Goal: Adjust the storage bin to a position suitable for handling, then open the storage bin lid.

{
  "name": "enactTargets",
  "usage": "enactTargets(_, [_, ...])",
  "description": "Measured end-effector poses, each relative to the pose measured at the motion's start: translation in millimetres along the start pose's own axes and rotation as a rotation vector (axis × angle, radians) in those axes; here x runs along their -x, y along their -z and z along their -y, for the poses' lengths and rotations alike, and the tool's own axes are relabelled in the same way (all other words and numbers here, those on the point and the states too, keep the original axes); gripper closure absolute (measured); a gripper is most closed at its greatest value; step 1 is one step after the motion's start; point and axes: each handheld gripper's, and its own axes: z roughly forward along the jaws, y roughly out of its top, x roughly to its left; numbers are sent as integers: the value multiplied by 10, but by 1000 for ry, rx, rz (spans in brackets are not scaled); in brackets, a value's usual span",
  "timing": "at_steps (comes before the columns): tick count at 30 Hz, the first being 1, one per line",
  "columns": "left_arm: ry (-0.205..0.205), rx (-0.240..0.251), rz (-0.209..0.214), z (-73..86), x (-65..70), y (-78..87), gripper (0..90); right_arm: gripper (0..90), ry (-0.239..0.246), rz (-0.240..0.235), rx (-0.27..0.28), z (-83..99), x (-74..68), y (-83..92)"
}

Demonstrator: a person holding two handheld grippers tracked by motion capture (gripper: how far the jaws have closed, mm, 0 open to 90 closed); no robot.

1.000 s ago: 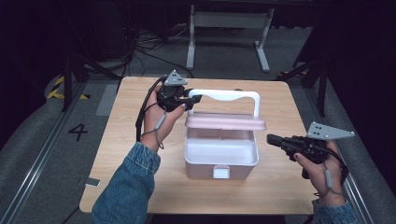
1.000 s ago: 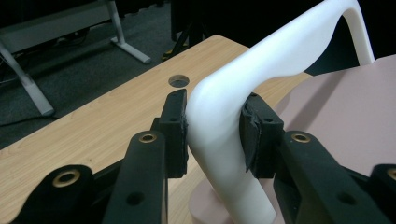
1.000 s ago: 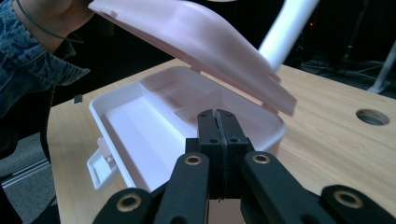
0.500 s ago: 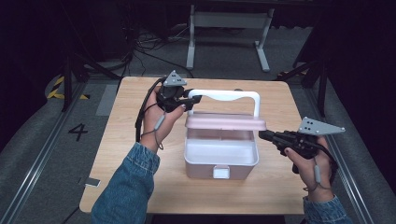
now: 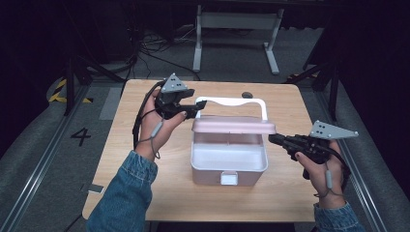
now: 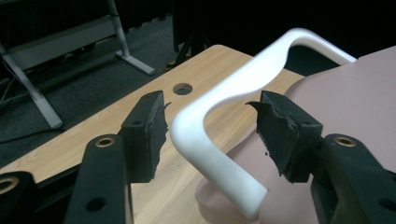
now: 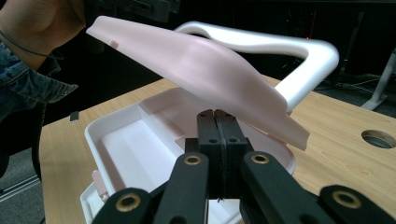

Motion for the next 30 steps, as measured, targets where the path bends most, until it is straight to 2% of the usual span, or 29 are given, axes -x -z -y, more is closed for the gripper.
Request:
enactTargets(3, [-8, 8, -1, 35, 3, 126, 399, 900, -3, 2, 2, -1, 7, 6])
enactTargets(5, [-2, 10, 22, 91, 24, 228, 392, 900, -13, 0, 7, -7, 9, 9])
enactTargets(8, [-22, 2, 25, 189, 45, 376, 368, 900, -8, 5, 7, -16, 17, 19])
enactTargets(14, [-16, 5, 35, 349, 64, 536, 334, 900, -13, 12, 8, -13, 19, 21])
enactTargets(20, [-29, 6, 57, 480, 154, 551, 313, 900, -22, 17, 13, -27, 21, 22])
enactTargets(26, [-80, -36, 44, 622, 233, 449, 272, 900, -30, 8, 15, -27, 35, 23])
enactTargets(30, [-71, -38, 52, 684, 264, 381, 254, 900, -31, 15, 17, -26, 44, 32])
